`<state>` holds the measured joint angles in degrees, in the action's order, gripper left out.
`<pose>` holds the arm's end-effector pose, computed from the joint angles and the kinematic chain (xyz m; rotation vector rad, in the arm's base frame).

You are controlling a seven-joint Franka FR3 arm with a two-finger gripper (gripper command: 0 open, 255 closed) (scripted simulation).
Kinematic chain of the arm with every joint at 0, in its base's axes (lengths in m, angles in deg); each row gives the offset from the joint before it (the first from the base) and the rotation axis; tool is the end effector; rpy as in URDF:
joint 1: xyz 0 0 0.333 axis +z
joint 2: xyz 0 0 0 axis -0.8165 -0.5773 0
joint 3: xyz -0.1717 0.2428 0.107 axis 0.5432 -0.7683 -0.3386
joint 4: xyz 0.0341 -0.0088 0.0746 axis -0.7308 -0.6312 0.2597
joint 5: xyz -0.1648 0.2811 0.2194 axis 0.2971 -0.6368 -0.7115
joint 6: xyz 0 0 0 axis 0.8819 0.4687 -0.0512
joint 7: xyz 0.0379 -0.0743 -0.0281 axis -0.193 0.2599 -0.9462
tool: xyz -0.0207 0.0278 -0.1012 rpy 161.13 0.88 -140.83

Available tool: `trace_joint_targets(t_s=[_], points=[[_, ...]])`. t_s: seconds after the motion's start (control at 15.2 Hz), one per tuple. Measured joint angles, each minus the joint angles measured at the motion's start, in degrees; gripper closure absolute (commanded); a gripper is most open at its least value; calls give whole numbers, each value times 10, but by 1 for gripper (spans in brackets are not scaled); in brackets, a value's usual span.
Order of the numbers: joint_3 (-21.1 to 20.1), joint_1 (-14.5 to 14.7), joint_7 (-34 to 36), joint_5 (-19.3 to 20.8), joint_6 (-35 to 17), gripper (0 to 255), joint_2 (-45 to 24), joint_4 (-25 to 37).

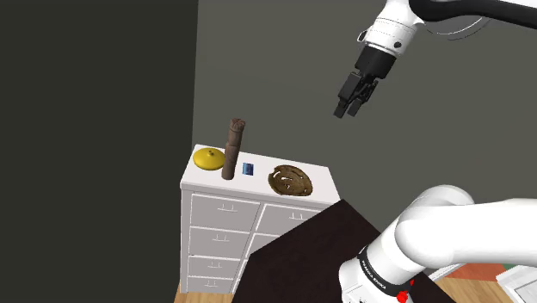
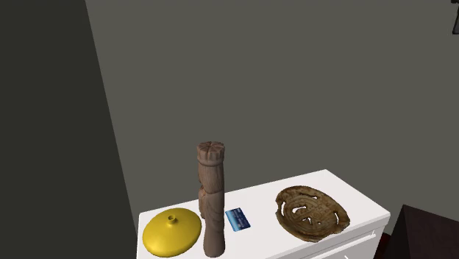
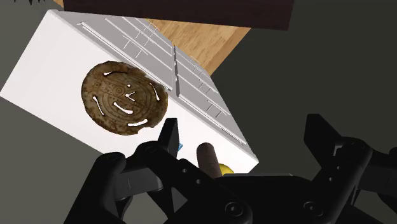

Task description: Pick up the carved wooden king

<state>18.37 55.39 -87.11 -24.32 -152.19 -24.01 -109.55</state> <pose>0.2992 0.0004 0.5838 -2.9844 -0.2090 0.0160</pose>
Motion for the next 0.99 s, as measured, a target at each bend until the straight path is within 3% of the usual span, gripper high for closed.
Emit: trace_joint_targets(t_s=[0.26, 0.99], points=[[-10, 3, 3, -3, -39, 0, -31, -1], [-55, 15, 25, -1, -247, 0, -224, 19]])
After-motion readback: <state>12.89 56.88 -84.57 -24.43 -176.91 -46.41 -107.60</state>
